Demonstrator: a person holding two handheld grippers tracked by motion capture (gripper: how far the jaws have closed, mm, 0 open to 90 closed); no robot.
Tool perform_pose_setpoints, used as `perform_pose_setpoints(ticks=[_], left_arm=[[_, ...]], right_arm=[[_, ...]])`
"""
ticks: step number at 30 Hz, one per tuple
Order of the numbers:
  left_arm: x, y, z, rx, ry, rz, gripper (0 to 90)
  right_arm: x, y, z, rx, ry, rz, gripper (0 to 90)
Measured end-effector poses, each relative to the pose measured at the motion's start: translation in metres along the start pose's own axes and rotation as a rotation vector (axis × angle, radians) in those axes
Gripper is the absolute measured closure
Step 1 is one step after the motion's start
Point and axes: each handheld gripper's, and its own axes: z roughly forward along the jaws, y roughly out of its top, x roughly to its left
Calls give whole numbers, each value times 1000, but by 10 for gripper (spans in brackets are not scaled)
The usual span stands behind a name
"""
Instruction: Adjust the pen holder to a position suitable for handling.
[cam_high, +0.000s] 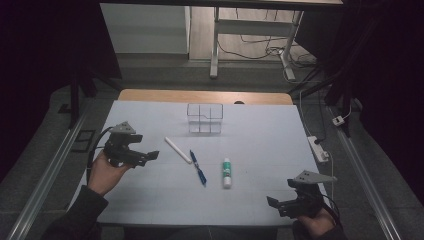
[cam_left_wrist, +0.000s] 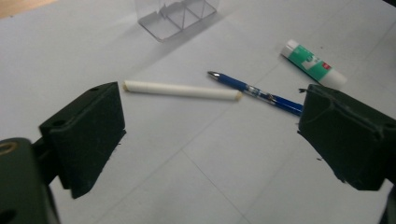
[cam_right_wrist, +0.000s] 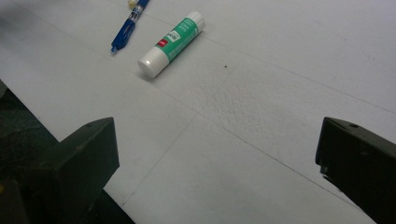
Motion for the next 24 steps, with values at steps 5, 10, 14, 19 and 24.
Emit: perform_pose_setpoints(ticks=[5,10,14,19,24], left_arm=[[-8,-12,-8,5,1,-13,12],[-15,-29,-19,-7,-9,-45,0],[-24,-44,-30,-27,3,-53,0],[-33,-67,-40,-22,8,-67,0],[-37,-90,-49,-5,11,-95,0]], right_arm=[[0,0,0,-1,-1,0,0],[0,0,0,-1,-1,-1,0],[0,0,0,-1,-2,0,0],[0,0,0,5,-1,-3,0],[1,1,0,8,-1,-4,0]])
